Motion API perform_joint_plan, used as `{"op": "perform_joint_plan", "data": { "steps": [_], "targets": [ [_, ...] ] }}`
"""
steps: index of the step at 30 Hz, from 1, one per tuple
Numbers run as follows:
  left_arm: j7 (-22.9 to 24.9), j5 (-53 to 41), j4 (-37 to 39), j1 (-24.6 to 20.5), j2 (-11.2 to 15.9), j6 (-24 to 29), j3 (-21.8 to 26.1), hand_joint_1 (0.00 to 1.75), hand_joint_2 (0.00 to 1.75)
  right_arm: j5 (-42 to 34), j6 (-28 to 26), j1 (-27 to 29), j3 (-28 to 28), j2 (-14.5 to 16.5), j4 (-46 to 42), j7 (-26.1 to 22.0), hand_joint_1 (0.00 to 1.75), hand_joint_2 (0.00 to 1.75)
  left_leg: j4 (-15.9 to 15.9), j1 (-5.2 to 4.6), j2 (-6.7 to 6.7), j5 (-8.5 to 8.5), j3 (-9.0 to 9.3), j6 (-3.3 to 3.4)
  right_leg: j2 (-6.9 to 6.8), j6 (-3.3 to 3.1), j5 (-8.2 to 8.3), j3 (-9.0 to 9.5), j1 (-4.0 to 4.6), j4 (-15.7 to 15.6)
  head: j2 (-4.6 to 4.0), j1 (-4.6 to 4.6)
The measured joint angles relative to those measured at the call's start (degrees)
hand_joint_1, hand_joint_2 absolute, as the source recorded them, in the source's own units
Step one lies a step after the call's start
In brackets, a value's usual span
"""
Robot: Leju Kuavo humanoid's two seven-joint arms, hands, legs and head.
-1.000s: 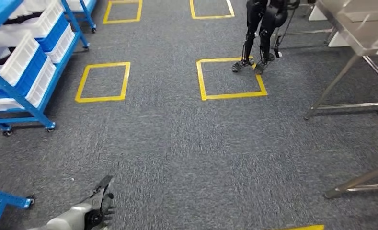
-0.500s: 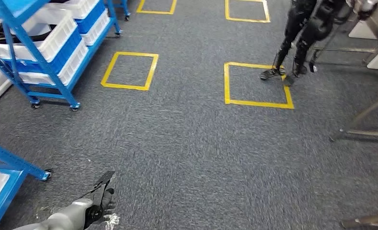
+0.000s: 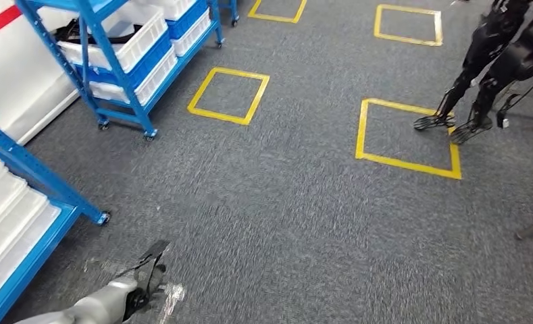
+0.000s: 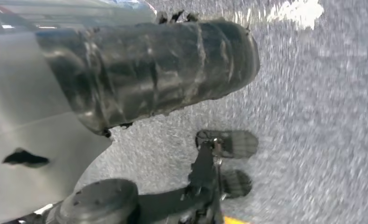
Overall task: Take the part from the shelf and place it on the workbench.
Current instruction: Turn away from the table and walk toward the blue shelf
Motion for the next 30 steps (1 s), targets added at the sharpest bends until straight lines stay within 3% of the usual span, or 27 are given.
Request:
{"op": "perform_joint_plan", "data": {
  "steps": [2,3,5,6,7,9,11,14,16,18,20,21,23,25,27,29,30],
  "targets": [
    [0.01,-1.30,-0.01,-0.22,-0.26,-0.65,-0.85,0.00,0.00,0.00,0.99,0.03,0.04,-0.12,0.02,-0.46,0.00,0.00,5.56,-0.15,4.00,-2.94,-2.63,-0.27,-1.51,-0.40,0.25,0.51,0.01,-0.58,0.00,-0.33],
    [0.07,-1.91,-0.02,-0.35,-0.45,-0.94,-1.22,0.00,0.00,0.16,1.53,0.11,0.08,-0.31,0.03,-0.79,0.00,0.00,9.41,-0.06,5.35,-4.59,-4.46,-0.46,-2.31,-0.51,0.22,0.56,0.11,-0.64,0.00,-0.51],
    [0.30,-3.01,-0.01,-0.47,-0.80,-1.29,-2.00,0.00,0.00,0.73,2.40,0.16,0.22,-0.69,0.05,-0.88,0.00,0.00,14.24,0.27,6.27,-5.85,-6.85,-0.77,-3.81,-0.54,0.03,0.58,0.16,-0.58,0.00,-0.52],
    [0.45,-3.46,-0.01,-0.49,-0.90,-1.41,-2.30,0.00,0.00,1.10,2.75,0.09,0.36,-0.77,0.04,-0.50,0.00,0.00,13.79,0.42,6.45,-5.02,-6.64,-0.88,-4.48,-0.48,-0.12,0.65,0.12,-0.53,0.00,-0.53],
    [0.58,-3.81,0.00,-0.53,-0.95,-1.52,-2.50,0.00,0.00,1.42,3.04,-0.01,0.51,-0.77,0.04,0.01,0.00,0.00,11.23,0.53,6.88,-3.38,-5.29,-0.94,-5.12,-0.33,-0.33,0.82,0.08,-0.48,0.00,-0.53],
    [0.78,-4.60,0.00,-0.84,-1.05,-1.86,-2.89,0.00,0.00,1.85,3.52,-0.20,0.96,-0.71,0.02,0.87,0.00,0.00,3.55,0.29,9.55,-0.17,-1.14,-0.86,-6.37,0.25,-1.00,1.31,0.27,-0.32,0.00,-0.59],
    [1.00,-5.68,-0.01,-1.36,-1.28,-2.18,-3.38,0.00,0.00,1.98,3.95,-0.24,1.40,-0.81,0.02,0.84,0.00,0.00,-0.75,-0.17,11.49,0.64,1.20,-0.14,-7.70,0.94,-1.67,1.77,0.68,-0.26,0.00,-0.42],
    [1.58,-7.07,0.01,-1.47,-1.47,-2.23,-3.80,0.00,0.00,2.33,4.26,-0.23,1.90,-1.17,0.03,0.50,0.00,0.00,-1.21,-0.35,9.65,0.28,1.37,0.96,-9.31,1.85,-2.53,2.35,0.71,-0.18,0.00,-0.08],
    [1.86,-7.45,0.01,-1.47,-1.57,-2.18,-4.19,0.00,0.00,2.75,4.27,-0.37,2.41,-1.14,0.02,1.08,0.00,0.00,-1.51,-0.21,8.36,0.31,1.66,1.53,-7.12,2.36,-4.47,1.21,0.44,2.70,0.00,0.21],
    [1.97,-7.53,0.01,-1.71,-1.67,-2.12,-4.51,0.00,0.00,3.05,4.52,-0.59,2.85,-1.09,0.00,1.69,0.00,0.00,-1.60,-0.23,7.10,0.25,1.78,2.01,-3.85,2.53,-7.70,-2.58,0.33,10.12,0.00,0.53],
    [2.15,-7.26,0.01,-1.85,-1.75,-2.09,-4.60,0.00,0.00,3.15,5.10,-0.88,2.98,-1.07,-0.04,1.92,0.00,0.00,-1.52,-0.38,5.51,0.14,1.87,2.28,-2.63,2.50,-9.19,-6.16,0.42,16.53,0.00,0.54],
    [2.28,-7.08,0.01,-1.85,-1.81,-2.10,-4.60,0.00,0.00,3.16,5.35,-0.97,3.00,-1.07,-0.06,1.96,0.00,0.00,-1.44,-0.44,4.62,0.07,1.96,2.34,-2.42,2.41,-8.35,-6.64,0.48,17.00,0.00,0.56],
    [2.57,-6.69,0.01,-1.85,-2.00,-2.16,-4.60,0.00,0.00,3.19,5.56,-1.00,3.21,-1.07,-0.08,2.23,0.00,0.00,-1.19,-0.48,2.73,-0.07,2.14,2.29,-1.77,2.01,-3.90,-4.84,0.55,11.96,0.00,0.59],
    [2.83,-6.43,0.01,-1.89,-2.18,-2.22,-4.61,0.00,0.87,3.28,5.53,-0.97,3.54,-1.04,-0.09,2.54,0.00,0.00,-0.82,-0.48,1.08,-0.09,1.82,2.03,1.32,1.53,-0.32,-2.47,0.35,5.33,0.00,0.59],
    [3.13,-6.34,0.01,-2.00,-2.26,-2.20,-4.62,0.00,1.75,3.35,5.50,-1.01,3.84,-0.87,-0.11,2.57,0.00,0.00,-0.54,-0.20,-0.27,0.22,0.84,1.46,3.84,1.31,-0.07,-1.58,0.20,2.44,0.00,0.59],
    [3.39,-6.46,0.02,-2.04,-2.17,-1.84,-4.63,0.00,1.75,3.38,5.50,-1.05,4.14,-0.60,-0.18,2.28,0.00,0.00,-0.72,0.02,-1.63,0.70,0.13,0.69,2.99,0.95,-0.17,-1.13,0.16,1.35,0.00,0.69],
    [3.48,-6.62,0.02,-2.01,-2.14,-1.57,-4.63,0.00,1.75,3.41,5.47,-1.05,4.24,-0.53,-0.21,2.04,0.00,0.00,-0.43,-0.11,-1.12,0.52,-0.11,0.41,2.21,0.69,0.04,-0.85,0.13,0.89,0.00,0.61]
  ]
}}
